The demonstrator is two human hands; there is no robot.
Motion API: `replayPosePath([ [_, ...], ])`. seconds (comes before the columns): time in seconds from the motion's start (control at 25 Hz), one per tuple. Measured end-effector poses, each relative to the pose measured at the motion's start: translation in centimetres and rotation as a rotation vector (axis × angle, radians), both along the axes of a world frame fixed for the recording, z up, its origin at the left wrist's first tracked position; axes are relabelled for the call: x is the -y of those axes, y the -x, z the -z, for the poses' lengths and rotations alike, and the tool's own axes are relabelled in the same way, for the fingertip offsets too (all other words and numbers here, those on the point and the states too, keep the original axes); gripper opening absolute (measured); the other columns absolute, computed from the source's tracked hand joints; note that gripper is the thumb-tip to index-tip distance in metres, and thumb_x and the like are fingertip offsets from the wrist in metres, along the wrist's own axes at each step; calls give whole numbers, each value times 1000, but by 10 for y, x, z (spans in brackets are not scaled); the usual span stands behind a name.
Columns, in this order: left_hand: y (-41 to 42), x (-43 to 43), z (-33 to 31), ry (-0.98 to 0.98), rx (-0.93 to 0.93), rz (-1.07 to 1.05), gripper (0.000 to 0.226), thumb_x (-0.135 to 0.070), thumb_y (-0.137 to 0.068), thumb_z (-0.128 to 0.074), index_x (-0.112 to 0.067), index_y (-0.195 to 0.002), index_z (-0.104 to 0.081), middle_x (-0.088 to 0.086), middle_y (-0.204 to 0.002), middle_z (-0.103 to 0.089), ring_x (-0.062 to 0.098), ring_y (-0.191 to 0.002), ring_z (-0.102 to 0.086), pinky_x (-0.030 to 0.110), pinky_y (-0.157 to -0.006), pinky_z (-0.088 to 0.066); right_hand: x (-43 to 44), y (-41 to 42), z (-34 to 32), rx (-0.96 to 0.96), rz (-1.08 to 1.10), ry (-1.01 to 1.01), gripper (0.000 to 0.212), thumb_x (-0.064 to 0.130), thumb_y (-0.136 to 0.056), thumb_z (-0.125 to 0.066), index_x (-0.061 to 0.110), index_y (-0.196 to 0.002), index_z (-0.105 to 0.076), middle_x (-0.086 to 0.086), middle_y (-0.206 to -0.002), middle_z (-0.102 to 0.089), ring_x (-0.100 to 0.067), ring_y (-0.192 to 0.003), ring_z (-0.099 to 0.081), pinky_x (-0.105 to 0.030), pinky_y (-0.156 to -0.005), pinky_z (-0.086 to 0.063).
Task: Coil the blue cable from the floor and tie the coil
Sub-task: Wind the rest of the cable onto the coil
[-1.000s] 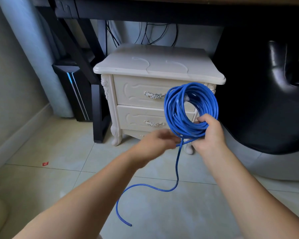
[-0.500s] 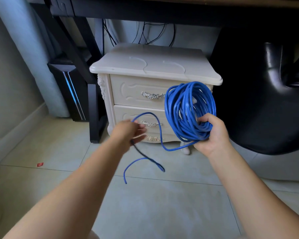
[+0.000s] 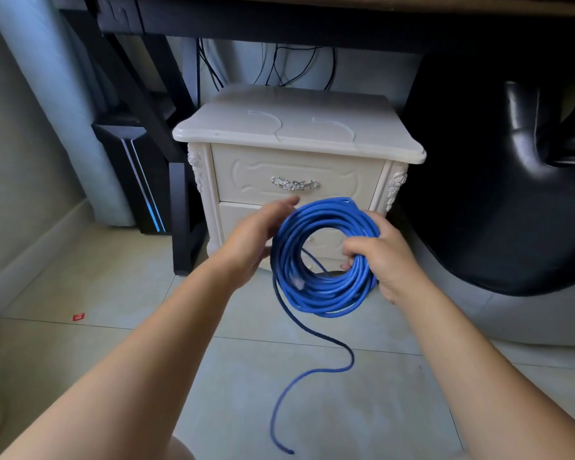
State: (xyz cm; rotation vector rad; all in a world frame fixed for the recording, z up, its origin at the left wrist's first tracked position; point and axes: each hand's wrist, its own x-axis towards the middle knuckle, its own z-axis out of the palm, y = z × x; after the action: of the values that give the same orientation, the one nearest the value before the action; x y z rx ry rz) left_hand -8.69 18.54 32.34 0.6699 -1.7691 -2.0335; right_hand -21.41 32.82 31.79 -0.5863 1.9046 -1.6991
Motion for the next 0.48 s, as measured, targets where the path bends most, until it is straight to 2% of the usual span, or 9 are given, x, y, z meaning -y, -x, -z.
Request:
replayPosePath([
  [0.12,-1,-8,1,509,158,140,70,-14,-73,-74,-34,-136,-50,-11,-109,-68,4,-90,-66,16,-82,-50,-1,-6,-4,-246,-131,-114,47,-6,-68,-65,32,-96,-64,12,-65,-63,-10,-56,-57,-28,-59,-50],
  [0.2,2,-12,5,730,252,88,63,-13,-74,-75,-32,-130,-54,-11,-101,-69,6,-86,-65,20,-79,-50,-1,-7,-5,-379,-202,-174,49,-1,-65,-67,37,-97,-63,13,-74,-66,-6,-60,-59,-22,-58,-49],
  [0.32,6,-13,10,713,254,6,27,-13,-78,-72,-20,-103,-63,-5,-82,-67,12,-71,-62,26,-69,-48,-1,-9,-3,-415,-229,-212,49,6,-66,-70,39,-102,-61,11,-83,-68,-7,-65,-60,-27,-63,-51],
  [0.48,11,-17,11,546,187,-90,17,-14,-80,-72,-19,-94,-63,-6,-74,-65,11,-65,-58,27,-64,-45,-3,-6,-3,-343,-178,-183,53,15,-71,-77,39,-114,-56,13,-95,-69,-5,-80,-67,-22,-72,-53],
])
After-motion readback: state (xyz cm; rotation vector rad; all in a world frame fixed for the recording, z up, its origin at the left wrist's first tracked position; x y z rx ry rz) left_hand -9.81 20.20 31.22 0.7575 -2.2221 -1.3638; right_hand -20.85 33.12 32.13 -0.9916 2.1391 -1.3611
